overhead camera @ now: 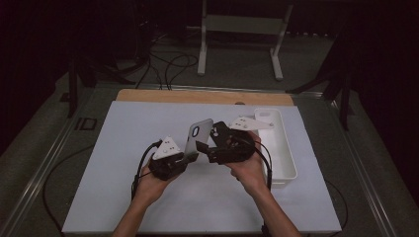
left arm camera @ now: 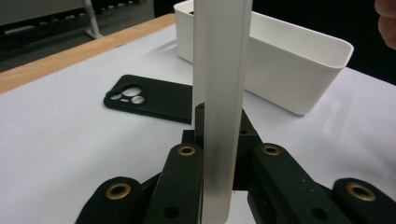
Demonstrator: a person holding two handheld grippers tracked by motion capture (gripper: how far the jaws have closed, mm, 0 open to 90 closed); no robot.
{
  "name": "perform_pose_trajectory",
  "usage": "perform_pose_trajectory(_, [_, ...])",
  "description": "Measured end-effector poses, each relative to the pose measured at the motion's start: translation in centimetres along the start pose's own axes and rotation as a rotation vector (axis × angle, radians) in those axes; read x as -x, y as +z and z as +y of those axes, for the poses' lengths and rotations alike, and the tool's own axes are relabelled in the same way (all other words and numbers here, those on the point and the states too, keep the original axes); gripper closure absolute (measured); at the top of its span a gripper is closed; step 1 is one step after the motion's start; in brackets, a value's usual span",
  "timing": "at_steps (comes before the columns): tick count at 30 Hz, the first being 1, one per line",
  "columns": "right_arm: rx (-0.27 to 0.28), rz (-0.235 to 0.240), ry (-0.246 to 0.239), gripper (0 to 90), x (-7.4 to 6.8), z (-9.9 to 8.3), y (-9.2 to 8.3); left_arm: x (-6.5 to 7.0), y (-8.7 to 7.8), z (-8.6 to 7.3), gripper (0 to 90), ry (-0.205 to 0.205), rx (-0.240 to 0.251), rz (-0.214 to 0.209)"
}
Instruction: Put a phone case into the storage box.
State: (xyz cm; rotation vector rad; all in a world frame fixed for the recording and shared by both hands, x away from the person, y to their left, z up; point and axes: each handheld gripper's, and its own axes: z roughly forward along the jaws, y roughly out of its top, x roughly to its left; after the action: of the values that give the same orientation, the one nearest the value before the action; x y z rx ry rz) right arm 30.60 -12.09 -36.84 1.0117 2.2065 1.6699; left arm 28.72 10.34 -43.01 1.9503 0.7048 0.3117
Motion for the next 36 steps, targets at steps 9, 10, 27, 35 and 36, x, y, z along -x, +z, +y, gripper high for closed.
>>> perform_pose_trajectory(9, [0.008, -0.038, 0.052, 14.4, -0.3, 0.3, 0.9, 1.3, 1.2, -0.2, 86.2, 0.039, -0.030, 0.007])
perform_pose_trajectory(10, [0.010, -0.037, 0.058, 16.1, -0.3, 0.3, 1.0, 1.4, 1.3, -0.1, 86.1, 0.047, -0.039, 0.012])
perform_pose_trajectory(27, [0.003, -0.061, 0.014, 17.3, -0.4, -0.1, 1.0, 1.2, 0.8, 0.0, 33.4, 0.012, -0.017, 0.024])
perform_pose_trajectory(35, [-0.003, -0.079, 0.003, 17.3, 0.0, 0.0, 0.8, -0.1, -1.3, -0.8, 5.3, -0.027, 0.033, 0.138])
perform_pose_trajectory(36, [-0.003, -0.079, 0.003, 17.3, 0.0, 0.0, 0.8, -0.1, -1.3, -0.8, 4.1, -0.027, 0.033, 0.138])
